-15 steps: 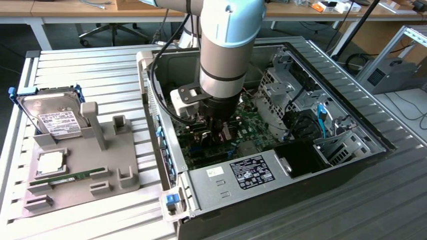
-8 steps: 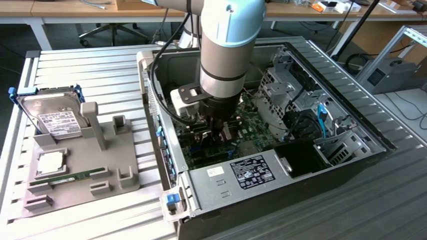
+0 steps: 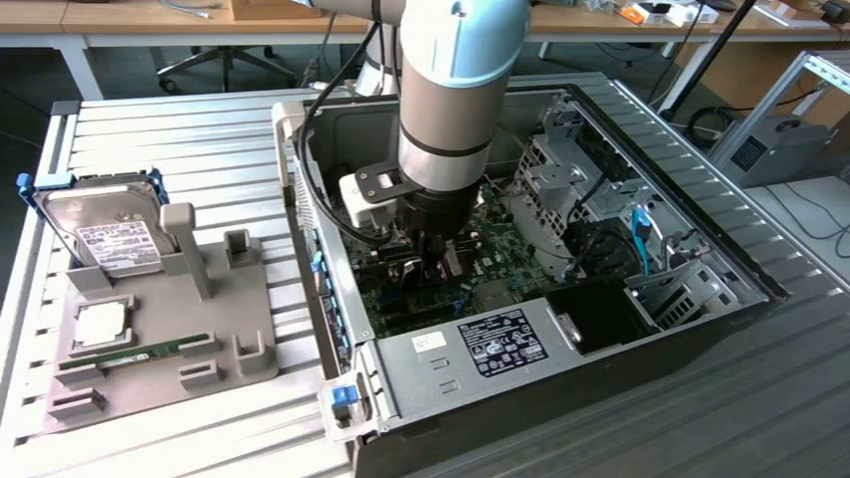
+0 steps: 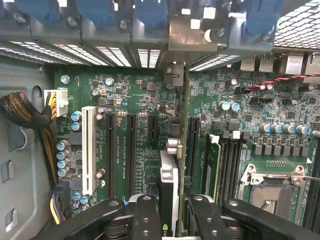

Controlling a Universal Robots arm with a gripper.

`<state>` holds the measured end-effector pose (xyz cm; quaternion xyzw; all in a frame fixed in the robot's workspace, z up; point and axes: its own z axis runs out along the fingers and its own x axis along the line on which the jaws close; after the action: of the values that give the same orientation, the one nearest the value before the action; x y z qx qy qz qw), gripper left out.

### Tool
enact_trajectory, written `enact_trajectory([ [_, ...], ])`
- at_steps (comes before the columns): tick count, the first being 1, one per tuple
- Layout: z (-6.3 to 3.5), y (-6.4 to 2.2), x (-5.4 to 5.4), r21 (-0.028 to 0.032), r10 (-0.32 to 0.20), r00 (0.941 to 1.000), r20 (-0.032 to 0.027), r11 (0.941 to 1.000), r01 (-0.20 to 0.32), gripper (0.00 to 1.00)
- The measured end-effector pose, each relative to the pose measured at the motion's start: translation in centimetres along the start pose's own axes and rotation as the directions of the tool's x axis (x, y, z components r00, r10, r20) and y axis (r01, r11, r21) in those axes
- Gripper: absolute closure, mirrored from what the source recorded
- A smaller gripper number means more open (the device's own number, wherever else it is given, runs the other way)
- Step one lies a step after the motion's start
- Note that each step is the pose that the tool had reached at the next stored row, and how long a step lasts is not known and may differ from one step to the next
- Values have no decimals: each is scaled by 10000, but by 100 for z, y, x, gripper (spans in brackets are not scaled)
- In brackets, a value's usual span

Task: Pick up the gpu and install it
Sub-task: 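Insert the gpu into the slot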

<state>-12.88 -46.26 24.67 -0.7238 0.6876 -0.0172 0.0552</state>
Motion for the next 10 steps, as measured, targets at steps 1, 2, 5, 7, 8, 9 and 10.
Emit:
enact_trajectory([
  [1, -24, -3, -2, 1, 0, 10000, 1, 10000, 0, 73],
  [2, -27, -3, -1, 1, 0, 10000, 2, 10000, 0, 73],
  [5, -46, -5, -2, -1, 0, 10000, -1, 10000, 0, 73],
  [7, -57, -5, -2, -1, 2, 10000, -1, 10000, -2, 73],
  [8, -56, -5, 2, 7, 124, 9999, -12, 9999, -124, 73],
  [9, -56, -5, 5, 12, 223, 9997, -21, 9998, -223, 73],
  [10, -56, -5, 7, 15, 285, 9996, -28, 9996, -285, 73],
])
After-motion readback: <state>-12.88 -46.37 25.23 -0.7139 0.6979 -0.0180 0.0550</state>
